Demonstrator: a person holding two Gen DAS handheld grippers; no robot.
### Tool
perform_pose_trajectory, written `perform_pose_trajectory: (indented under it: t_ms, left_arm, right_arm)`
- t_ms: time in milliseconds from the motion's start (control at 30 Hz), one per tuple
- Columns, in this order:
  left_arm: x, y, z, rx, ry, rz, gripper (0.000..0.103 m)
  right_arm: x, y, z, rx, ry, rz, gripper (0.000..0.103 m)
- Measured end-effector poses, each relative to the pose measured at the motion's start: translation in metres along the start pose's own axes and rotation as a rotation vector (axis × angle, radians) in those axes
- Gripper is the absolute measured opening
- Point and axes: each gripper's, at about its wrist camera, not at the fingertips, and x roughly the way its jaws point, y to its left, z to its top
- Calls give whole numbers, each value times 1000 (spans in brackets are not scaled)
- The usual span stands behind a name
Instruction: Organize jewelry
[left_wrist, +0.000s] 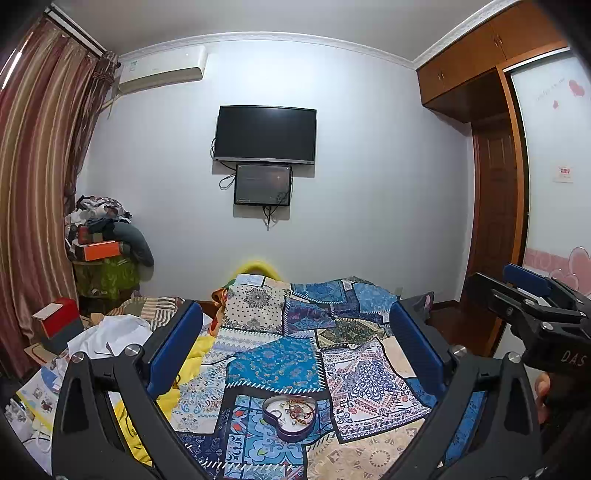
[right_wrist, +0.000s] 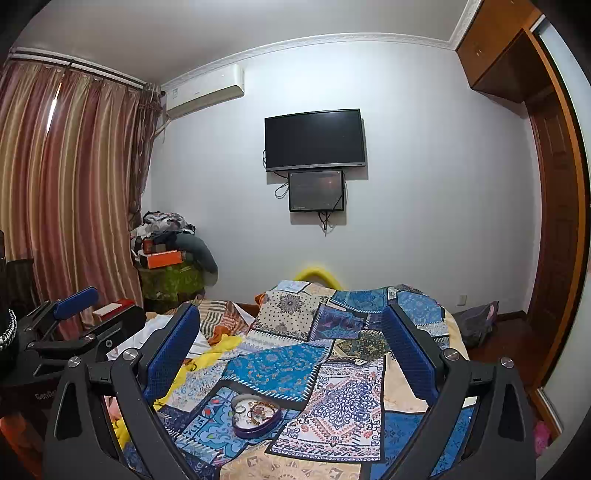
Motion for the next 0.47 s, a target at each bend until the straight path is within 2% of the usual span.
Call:
perform_pose_trajectory:
  t_ms: [467]
  left_arm:
    - [3,2,-1,-11,10,5,102]
  right_arm:
    - [3,3,1,3,15,0,98]
